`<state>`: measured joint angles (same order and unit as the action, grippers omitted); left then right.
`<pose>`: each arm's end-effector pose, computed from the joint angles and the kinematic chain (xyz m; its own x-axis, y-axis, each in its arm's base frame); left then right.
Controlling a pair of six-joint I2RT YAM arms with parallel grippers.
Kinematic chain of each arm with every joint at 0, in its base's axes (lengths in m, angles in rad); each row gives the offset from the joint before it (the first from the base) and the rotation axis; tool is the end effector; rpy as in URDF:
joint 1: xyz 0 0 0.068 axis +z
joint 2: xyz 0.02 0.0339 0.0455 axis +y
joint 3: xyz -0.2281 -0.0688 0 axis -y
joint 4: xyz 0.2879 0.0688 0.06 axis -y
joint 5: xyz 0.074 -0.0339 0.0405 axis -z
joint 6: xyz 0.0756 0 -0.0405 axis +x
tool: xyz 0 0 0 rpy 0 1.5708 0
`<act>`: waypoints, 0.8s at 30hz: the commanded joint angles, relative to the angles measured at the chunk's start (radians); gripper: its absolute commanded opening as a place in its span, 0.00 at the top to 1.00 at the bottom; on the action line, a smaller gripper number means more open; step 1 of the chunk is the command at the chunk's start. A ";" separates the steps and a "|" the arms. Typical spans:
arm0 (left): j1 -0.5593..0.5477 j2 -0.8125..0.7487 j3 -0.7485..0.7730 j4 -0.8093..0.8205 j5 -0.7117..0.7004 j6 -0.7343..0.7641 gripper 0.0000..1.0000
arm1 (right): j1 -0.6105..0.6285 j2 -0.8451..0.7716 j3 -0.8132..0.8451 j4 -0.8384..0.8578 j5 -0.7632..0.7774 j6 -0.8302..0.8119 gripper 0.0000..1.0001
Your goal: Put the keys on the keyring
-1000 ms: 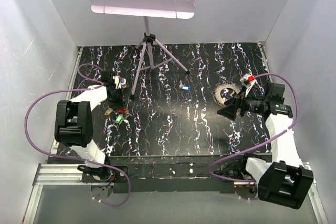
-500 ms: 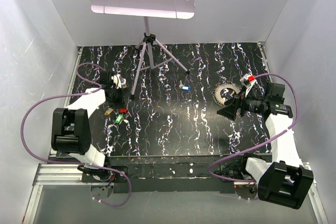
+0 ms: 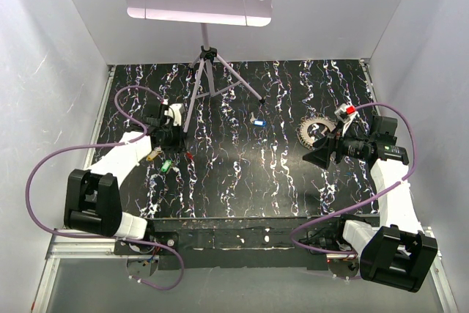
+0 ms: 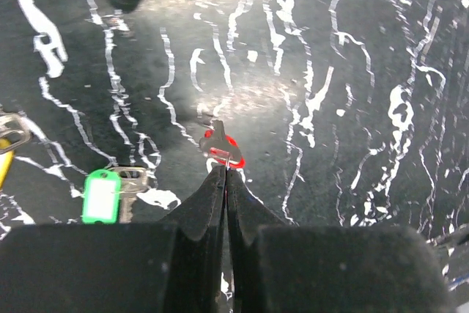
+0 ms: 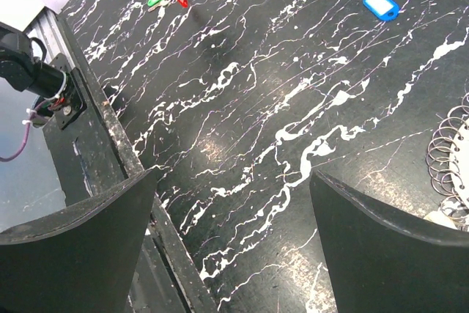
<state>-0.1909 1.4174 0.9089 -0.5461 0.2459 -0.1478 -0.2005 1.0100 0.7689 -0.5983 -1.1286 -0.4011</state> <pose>0.3289 -0.0823 0.1230 -0.8891 0.0263 -0.4570 0.1730 0.9437 -0.2821 0.2719 0.0145 0.2170 -0.4738 -0.0742 -0.8775 -0.7509 0.5546 0.3585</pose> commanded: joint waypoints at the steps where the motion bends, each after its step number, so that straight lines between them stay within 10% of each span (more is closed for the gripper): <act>1: -0.070 -0.070 -0.016 0.023 0.042 0.042 1.00 | 0.001 -0.005 0.006 -0.023 -0.048 -0.042 0.05; 14: -0.283 -0.199 -0.077 0.161 0.122 0.039 1.00 | 0.022 -0.001 0.021 -0.182 -0.148 -0.281 0.05; 24: -0.433 -0.212 -0.131 0.394 0.190 0.051 1.00 | 0.241 0.223 0.177 -0.615 -0.206 -0.937 0.14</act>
<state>-0.5915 1.2190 0.8066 -0.2924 0.3782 -0.1139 -0.0555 1.1557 0.8532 -1.0409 -1.2881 -1.0840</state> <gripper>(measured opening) 0.009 0.896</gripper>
